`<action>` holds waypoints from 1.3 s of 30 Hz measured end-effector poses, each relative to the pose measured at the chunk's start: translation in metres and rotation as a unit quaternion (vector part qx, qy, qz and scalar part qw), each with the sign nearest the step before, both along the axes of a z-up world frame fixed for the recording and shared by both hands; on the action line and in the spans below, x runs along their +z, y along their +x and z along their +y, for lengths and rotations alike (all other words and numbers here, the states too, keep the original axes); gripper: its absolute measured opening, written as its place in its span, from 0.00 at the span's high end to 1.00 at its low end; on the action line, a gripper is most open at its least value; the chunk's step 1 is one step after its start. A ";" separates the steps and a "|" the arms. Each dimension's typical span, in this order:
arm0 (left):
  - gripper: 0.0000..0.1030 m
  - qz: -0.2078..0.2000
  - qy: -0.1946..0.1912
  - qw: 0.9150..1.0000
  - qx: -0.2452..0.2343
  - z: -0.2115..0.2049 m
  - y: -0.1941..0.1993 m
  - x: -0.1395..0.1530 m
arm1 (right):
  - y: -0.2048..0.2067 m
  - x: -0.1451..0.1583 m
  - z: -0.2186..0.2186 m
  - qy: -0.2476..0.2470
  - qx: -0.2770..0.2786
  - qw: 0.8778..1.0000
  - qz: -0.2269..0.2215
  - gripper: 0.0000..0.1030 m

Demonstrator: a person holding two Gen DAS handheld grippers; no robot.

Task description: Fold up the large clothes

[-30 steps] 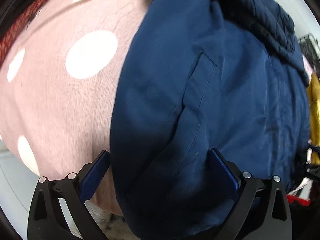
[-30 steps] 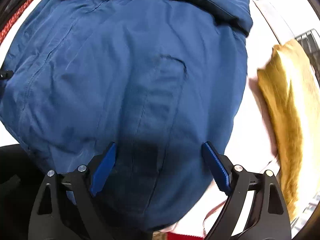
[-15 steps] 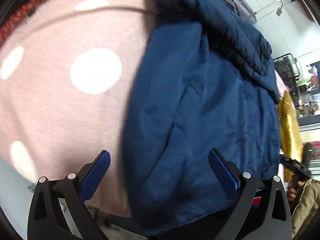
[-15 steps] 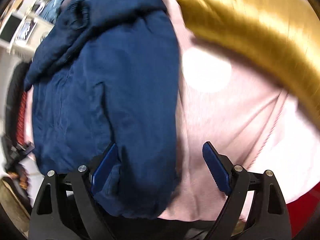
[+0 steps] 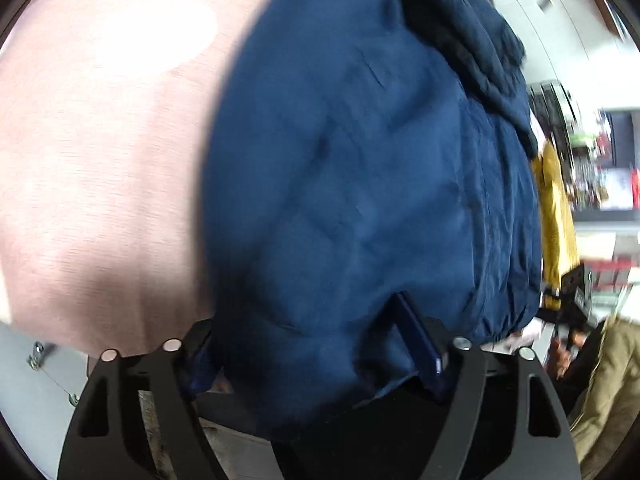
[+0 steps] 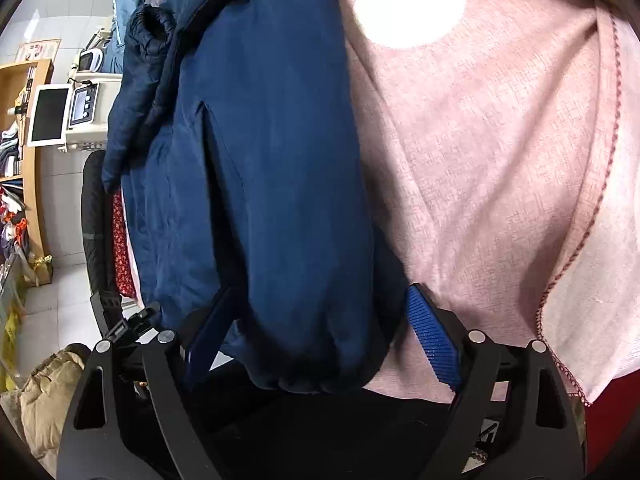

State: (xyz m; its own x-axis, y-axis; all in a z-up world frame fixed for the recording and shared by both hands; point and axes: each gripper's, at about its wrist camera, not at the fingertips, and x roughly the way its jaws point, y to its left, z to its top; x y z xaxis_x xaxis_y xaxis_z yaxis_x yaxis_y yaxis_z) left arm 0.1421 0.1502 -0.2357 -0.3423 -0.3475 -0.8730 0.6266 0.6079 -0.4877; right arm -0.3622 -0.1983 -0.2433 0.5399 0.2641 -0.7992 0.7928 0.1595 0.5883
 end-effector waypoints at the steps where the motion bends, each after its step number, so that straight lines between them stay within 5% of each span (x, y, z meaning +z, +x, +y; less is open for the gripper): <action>1: 0.28 -0.014 -0.007 1.000 0.015 0.003 0.007 0.007 | 0.003 0.002 0.000 -0.003 0.005 1.000 0.001 0.17; 4: 0.26 -0.011 -0.048 0.997 0.055 0.011 0.026 0.023 | 0.006 0.004 0.000 0.000 0.010 1.000 -0.011 0.17; 7: 0.15 -0.011 -0.041 0.996 0.074 0.013 0.035 0.018 | 0.001 0.003 -0.001 0.010 0.006 1.000 -0.019 0.17; 10: 0.15 0.024 -0.018 0.998 0.051 0.003 0.022 -0.005 | -0.007 0.001 -0.001 0.028 -0.002 0.999 -0.030 0.17; 12: 0.12 -0.006 -0.015 0.999 0.034 -0.003 0.008 -0.005 | -0.009 -0.003 0.000 0.043 -0.011 0.998 -0.035 0.17; 14: 0.13 0.007 -0.026 0.999 0.018 -0.009 -0.004 -0.005 | -0.007 -0.007 0.000 0.050 -0.013 0.998 -0.032 0.17; 17: 0.22 0.004 -0.015 1.000 0.001 -0.018 -0.016 -0.002 | 0.005 -0.009 0.003 0.046 0.011 0.999 -0.018 0.20; 18: 0.26 -0.006 -0.007 1.000 -0.011 -0.022 -0.021 -0.001 | 0.011 -0.008 0.005 0.038 0.023 0.999 -0.007 0.29; 20: 0.51 -0.013 0.004 1.000 -0.020 -0.021 -0.019 0.001 | 0.018 -0.007 0.008 0.029 0.046 0.998 0.012 0.46; 24: 0.81 -0.006 -0.004 0.999 -0.031 -0.015 -0.010 0.015 | 0.016 0.001 0.008 0.029 0.050 0.998 -0.004 0.68; 30: 0.87 -0.021 -0.011 0.992 -0.125 -0.016 -0.030 0.042 | 0.012 0.032 0.013 0.010 0.092 0.996 -0.019 0.78; 34: 0.87 0.007 -0.012 0.988 -0.151 0.000 -0.044 0.052 | -0.006 0.045 0.024 0.027 0.108 0.993 -0.027 0.79; 39: 0.87 0.047 0.013 0.992 -0.116 0.026 -0.051 0.033 | -0.034 0.030 0.046 0.076 0.095 0.992 -0.017 0.79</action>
State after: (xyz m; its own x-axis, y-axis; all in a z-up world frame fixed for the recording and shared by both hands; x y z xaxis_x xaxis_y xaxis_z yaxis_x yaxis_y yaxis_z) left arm 0.0914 0.1762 -0.2031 -0.4915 -0.2270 -0.8408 0.7036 0.4654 -0.5370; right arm -0.3967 -0.1521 -0.2136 0.4943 0.4800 -0.7248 0.7370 0.2108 0.6422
